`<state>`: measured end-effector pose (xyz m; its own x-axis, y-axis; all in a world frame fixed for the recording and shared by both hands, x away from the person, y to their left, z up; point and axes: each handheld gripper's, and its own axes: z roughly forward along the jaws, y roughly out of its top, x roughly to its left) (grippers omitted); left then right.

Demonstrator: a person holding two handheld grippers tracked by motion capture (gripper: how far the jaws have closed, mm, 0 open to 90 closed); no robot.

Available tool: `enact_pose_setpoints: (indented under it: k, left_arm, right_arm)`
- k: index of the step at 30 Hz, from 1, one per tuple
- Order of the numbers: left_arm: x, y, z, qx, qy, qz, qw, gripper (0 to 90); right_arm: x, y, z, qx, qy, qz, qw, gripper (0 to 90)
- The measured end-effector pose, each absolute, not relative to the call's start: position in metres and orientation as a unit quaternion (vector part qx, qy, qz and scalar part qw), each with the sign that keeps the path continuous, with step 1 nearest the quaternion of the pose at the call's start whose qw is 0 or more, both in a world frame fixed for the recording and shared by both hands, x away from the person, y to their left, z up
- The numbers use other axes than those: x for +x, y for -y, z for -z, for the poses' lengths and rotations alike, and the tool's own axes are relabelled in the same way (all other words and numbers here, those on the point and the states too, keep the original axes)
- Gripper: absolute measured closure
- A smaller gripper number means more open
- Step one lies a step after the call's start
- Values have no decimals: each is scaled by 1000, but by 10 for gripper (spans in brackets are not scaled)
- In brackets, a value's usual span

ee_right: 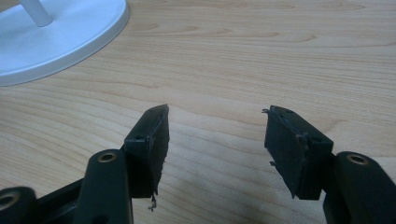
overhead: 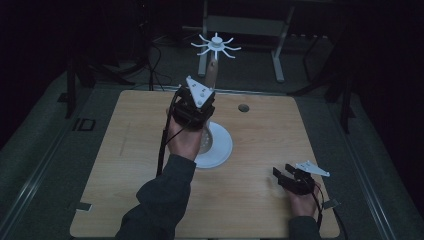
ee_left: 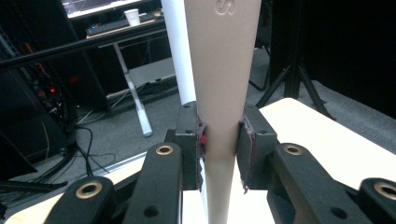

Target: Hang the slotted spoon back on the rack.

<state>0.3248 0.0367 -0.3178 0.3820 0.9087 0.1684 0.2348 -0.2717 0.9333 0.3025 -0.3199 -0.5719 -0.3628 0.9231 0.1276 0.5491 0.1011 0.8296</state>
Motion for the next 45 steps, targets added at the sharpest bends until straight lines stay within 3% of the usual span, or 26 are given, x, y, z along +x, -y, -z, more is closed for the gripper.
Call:
enact_pose_setpoints:
  k: [45]
  left_arm:
    - [345, -25, 316, 710, -413, -406, 399, 720]
  right_arm:
    - [302, 321, 572, 519, -708, -425, 220, 395]
